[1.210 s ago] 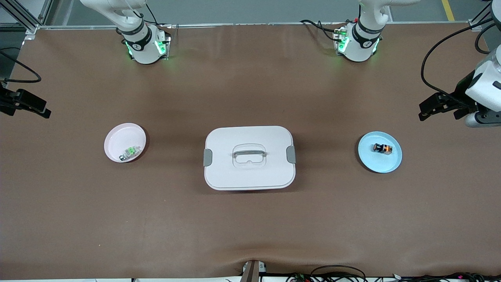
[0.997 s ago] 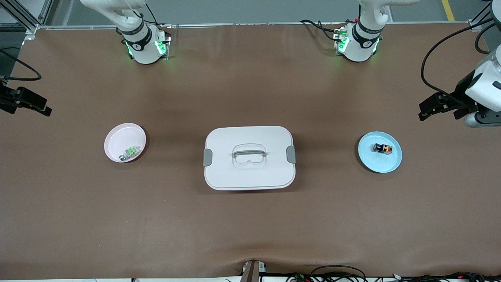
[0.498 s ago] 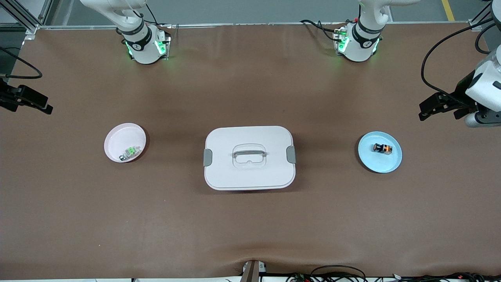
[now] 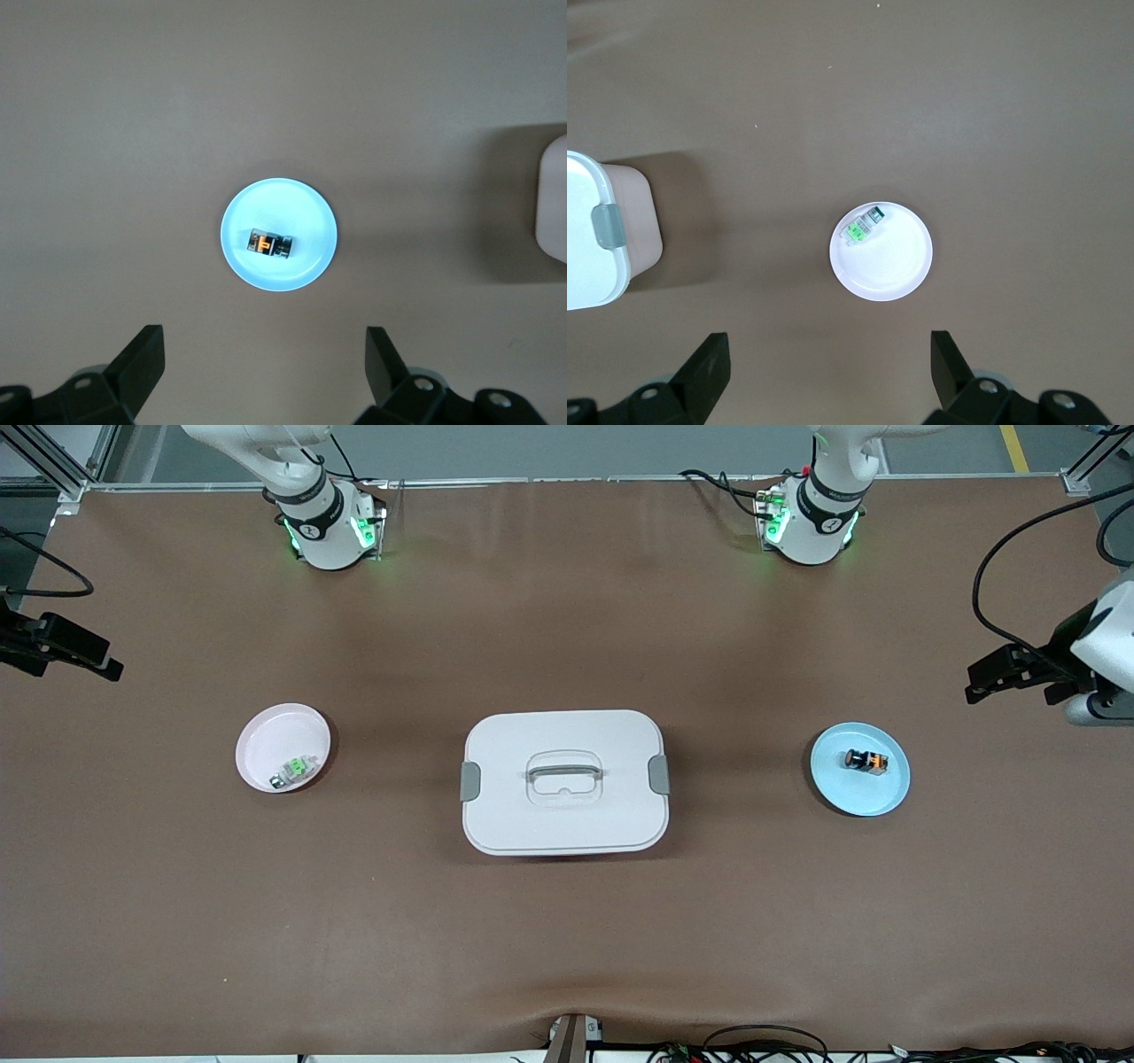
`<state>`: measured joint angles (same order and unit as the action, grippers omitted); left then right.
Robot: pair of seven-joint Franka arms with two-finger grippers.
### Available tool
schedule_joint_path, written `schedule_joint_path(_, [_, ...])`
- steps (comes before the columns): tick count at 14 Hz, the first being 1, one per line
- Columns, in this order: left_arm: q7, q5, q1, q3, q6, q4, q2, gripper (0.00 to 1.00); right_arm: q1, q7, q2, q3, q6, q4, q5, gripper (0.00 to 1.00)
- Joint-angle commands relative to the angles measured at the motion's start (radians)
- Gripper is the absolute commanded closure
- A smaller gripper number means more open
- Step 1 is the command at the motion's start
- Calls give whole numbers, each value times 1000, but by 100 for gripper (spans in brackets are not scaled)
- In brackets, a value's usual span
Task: Transfer orange switch to right arm and place
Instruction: 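Move the left gripper toward the orange switch on the blue plate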
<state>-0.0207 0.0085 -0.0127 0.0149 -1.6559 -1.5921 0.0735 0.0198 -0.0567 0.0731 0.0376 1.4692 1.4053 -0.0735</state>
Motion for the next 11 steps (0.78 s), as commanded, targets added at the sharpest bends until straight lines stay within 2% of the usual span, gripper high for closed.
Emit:
schedule_joint_path(1, [-18, 5, -10, 0, 2, 24, 55, 0, 11, -11, -32, -4, 3, 32, -19, 0])
schedule_joint_path(6, [-145, -4, -61, 2, -70, -21, 141, 0, 9, 6, -33, -5, 2, 32, -11, 0])
schedule_joint_path(11, [-146, -4, -61, 7, -275, -196, 147, 0, 12, 80, -33, -4, 0, 32, -6, 0])
